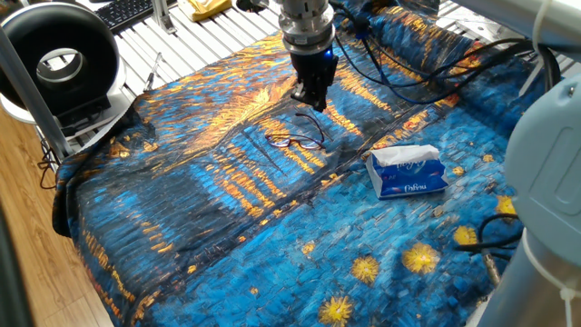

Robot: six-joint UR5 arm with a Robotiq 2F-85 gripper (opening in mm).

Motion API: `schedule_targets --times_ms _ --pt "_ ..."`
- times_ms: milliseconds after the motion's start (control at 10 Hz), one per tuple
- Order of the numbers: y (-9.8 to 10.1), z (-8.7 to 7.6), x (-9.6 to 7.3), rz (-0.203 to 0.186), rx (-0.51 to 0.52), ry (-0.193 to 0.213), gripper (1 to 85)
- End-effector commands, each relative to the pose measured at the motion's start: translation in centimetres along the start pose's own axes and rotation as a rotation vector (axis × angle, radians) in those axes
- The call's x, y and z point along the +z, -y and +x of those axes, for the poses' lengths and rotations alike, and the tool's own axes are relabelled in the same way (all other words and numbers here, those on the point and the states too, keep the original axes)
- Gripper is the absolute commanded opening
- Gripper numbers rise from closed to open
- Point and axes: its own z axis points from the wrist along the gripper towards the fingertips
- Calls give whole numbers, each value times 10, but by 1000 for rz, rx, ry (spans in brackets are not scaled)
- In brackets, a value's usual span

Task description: Unfold the leg of the glasses (with one hand)

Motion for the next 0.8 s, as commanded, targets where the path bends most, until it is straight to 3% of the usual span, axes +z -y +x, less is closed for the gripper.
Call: schedule_targets --times_ms 0,300,500,600,700 --pt "-25 -9 -13 -14 25 29 73" --pt "-23 -16 -19 27 -26 74 10" --pt "-22 -23 -27 58 -60 123 10" --pt "-31 -29 -30 35 -53 153 10" --pt "-48 -35 -33 -14 -36 189 10"
